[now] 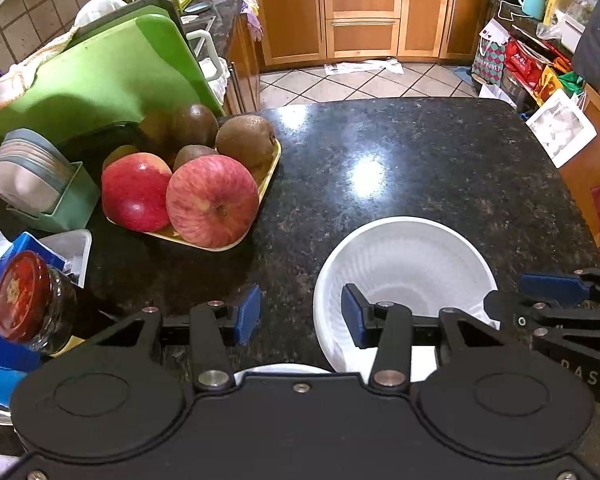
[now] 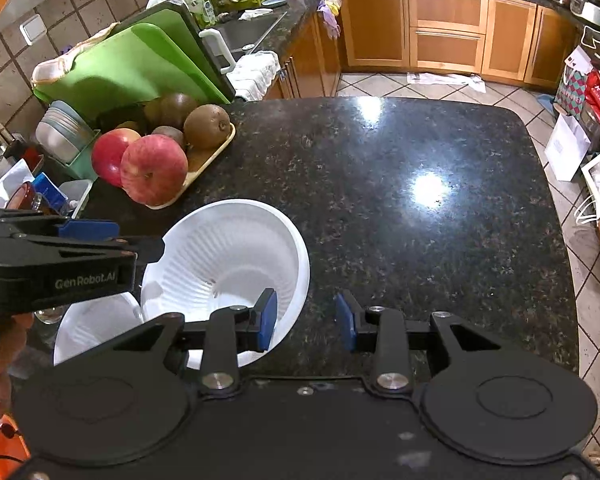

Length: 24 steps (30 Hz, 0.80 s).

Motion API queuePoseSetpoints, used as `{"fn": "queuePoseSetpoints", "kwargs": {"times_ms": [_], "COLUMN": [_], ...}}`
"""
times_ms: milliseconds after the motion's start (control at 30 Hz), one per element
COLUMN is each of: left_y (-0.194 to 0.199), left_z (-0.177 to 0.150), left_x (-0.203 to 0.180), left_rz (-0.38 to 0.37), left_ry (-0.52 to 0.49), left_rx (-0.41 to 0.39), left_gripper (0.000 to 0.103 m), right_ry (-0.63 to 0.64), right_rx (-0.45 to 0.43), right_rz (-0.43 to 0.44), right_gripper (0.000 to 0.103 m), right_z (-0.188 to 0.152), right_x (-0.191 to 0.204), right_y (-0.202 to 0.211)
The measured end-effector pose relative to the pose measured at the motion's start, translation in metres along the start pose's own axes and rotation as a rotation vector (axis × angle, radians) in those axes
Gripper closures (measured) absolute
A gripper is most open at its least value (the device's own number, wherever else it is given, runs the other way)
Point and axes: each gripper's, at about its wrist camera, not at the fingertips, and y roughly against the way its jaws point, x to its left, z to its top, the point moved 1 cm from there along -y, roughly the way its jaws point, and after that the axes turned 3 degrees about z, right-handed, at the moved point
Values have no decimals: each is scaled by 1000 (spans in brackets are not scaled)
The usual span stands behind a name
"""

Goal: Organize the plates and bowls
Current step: 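Lower the white bowl with the left gripper onto the plate stack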

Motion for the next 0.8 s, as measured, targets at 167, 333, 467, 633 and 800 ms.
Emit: {"fn": "queuePoseSetpoints", "kwargs": {"times_ms": [167, 333, 467, 633, 800], "left_y": [-7, -11, -14, -21, -31], "left_z": [4, 5, 4, 6, 5], "left_x": [-1, -1, -2, -3, -6], "left_rz": [0, 4, -2, -7, -6], "left_ry": [-8, -18, -28, -29, -42], "left_rx": [1, 4, 6, 20, 37], "left_gripper": [51, 51, 51, 51, 51], "right_ry": [2, 5, 4, -2, 1], "right_rx": [7, 10, 14, 21, 27], "right_rz": [6, 4, 4, 4, 4], "right_gripper": [68, 68, 68, 70, 79], "right_z": [3, 3, 3, 2, 1], "right_x": [4, 4, 4, 4, 4], "right_y": [-5, -6, -8, -12, -16]}}
